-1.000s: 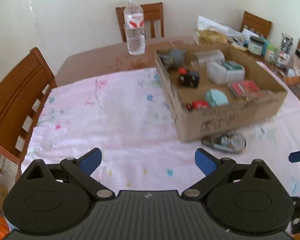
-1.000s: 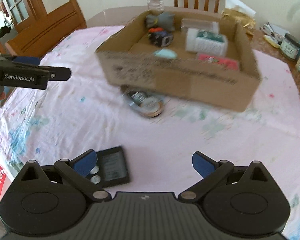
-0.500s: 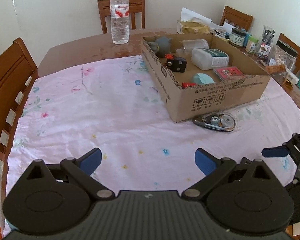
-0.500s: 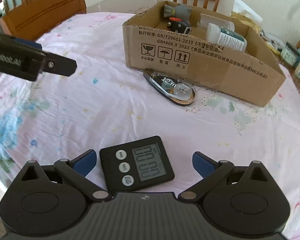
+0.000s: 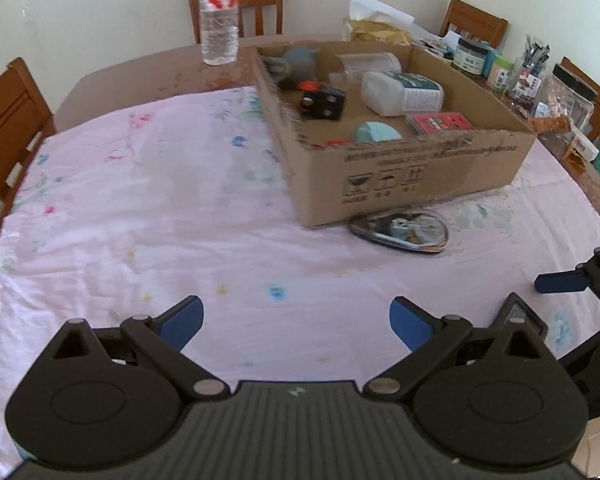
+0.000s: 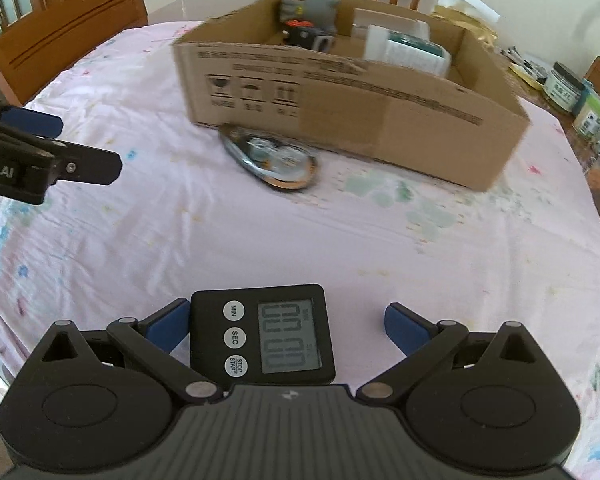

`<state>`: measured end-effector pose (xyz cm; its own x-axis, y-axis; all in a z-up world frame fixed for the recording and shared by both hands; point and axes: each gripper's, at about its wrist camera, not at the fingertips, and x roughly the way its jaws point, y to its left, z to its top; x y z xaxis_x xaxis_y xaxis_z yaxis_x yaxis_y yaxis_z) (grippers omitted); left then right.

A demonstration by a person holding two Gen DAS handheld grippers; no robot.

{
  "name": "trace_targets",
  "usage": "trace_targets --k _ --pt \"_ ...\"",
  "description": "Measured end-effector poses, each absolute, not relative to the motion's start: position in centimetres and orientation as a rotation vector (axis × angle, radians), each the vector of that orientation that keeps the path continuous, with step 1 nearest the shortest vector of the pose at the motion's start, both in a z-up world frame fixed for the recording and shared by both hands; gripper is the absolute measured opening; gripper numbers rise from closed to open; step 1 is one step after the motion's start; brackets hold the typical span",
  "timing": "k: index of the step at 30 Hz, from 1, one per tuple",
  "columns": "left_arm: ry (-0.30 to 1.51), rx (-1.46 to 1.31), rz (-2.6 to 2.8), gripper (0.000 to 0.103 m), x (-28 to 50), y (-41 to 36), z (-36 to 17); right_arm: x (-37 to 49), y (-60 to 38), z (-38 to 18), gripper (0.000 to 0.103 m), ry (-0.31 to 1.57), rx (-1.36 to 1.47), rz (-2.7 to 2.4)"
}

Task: Organize rigid objects
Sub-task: 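Grasp the black digital timer with the right tool, then grasp the clear correction tape roller with left tool while right tool holds the timer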

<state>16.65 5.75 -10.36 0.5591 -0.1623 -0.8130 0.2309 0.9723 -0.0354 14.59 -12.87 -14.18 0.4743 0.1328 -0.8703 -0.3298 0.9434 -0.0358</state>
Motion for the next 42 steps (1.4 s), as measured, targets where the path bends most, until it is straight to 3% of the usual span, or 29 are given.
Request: trace_targets --k 12,42 --pt "0.958 0.160 -0.299 0.103 19.1 -1.3 -13.9 14.6 -17.0 -14.4 0.103 1.007 -0.209 0.303" --pt "0.852 0.188 -0.423 0.103 20.8 -4.8 -14.6 14.5 -17.7 -14.5 0.103 0.984 -0.219 0.341"
